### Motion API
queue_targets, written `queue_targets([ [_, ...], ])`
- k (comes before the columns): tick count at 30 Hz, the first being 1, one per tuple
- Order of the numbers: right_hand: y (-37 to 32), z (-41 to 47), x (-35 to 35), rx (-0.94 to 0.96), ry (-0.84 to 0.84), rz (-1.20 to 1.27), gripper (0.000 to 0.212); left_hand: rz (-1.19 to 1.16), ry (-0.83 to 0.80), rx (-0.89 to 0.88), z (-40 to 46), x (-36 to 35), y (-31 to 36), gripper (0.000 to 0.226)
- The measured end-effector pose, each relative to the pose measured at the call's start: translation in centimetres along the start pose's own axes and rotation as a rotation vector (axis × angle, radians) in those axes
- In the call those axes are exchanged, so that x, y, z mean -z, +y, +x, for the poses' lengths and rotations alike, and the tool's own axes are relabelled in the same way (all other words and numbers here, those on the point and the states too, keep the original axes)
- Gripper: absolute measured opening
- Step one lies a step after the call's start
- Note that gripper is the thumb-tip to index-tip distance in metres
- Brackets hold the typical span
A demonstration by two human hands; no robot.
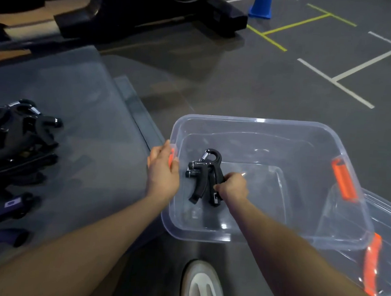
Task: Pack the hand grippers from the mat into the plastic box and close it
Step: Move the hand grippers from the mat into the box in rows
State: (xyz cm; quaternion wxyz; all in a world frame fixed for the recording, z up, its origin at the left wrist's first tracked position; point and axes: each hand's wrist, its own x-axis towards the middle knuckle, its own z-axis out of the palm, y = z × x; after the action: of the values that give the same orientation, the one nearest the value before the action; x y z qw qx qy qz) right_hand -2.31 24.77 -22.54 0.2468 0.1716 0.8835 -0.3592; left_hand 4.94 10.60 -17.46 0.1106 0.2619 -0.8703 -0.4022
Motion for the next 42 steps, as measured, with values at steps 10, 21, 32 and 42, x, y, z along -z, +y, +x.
queue_targets([
  [10, 0.2, 0.8, -1.3, 0.024, -0.029, -0.069, 0.022, -0.022, -0.003, 0.009, 0.2, -0.1, -0.2, 0.036],
  [21, -0.1, 2.0, -1.9, 0.072, -0.181, 0.061, 0.049, -0.006, 0.000, -0.007, 0.8, -0.3, -0.3, 0.039],
  [32, -5.6, -1.8, 0.7, 0.320, -0.095, 0.246, 0.046, 0.025, -0.075, 0.105, 2.2, 2.5, 0.9, 0.046],
  [42, -16.7, -13.1, -2.7, 0.619, -0.278, 0.113, 0.040, 0.014, 0.076, 0.191, -0.6, 15.8, -3.1, 0.034],
])
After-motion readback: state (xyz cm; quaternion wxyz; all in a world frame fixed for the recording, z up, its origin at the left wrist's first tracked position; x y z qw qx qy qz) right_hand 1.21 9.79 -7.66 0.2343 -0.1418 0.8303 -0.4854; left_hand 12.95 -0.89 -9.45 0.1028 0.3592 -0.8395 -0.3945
